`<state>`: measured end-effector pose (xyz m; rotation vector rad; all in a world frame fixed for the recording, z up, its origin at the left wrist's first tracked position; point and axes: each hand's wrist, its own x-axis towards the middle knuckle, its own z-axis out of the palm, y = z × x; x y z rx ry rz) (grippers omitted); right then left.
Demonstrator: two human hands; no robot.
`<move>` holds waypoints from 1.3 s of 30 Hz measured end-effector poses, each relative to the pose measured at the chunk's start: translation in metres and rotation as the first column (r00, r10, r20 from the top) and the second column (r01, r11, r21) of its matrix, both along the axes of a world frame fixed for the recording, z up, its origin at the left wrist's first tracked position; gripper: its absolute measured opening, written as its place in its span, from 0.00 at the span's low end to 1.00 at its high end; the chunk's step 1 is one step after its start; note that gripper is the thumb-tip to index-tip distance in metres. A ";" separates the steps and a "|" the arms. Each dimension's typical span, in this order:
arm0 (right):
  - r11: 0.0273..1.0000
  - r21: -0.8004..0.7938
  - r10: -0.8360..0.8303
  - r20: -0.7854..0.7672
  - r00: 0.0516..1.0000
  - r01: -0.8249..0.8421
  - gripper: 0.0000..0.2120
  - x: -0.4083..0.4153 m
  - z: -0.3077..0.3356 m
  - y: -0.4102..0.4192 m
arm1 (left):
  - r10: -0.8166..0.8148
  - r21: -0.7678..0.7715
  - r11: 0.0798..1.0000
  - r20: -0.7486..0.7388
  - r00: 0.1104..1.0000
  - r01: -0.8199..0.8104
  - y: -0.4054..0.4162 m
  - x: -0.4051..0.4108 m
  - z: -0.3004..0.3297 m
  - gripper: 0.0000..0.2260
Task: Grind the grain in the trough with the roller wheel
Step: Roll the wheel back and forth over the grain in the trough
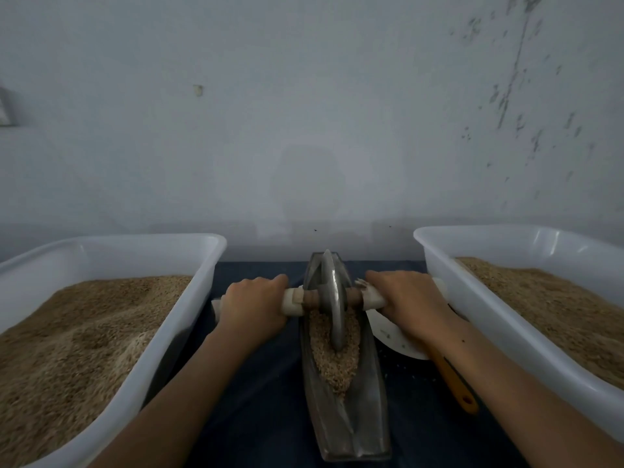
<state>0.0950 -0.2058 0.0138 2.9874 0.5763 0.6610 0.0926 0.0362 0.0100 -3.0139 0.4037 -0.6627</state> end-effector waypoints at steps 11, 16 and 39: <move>0.999 -0.043 0.015 -0.285 0.958 -0.028 0.07 -0.005 0.019 -0.003 | -0.002 0.070 0.997 -0.282 0.959 0.023 0.005 0.000 0.008 0.09; 0.999 -0.037 0.026 -0.034 0.999 -0.027 0.04 0.000 0.002 -0.002 | -0.004 0.005 1.000 -0.142 0.990 0.005 0.004 0.004 0.002 0.07; 0.998 -0.069 0.000 0.063 0.998 0.005 0.08 0.001 -0.001 0.001 | 0.038 -0.035 0.999 -0.065 0.997 -0.041 0.004 0.007 -0.007 0.07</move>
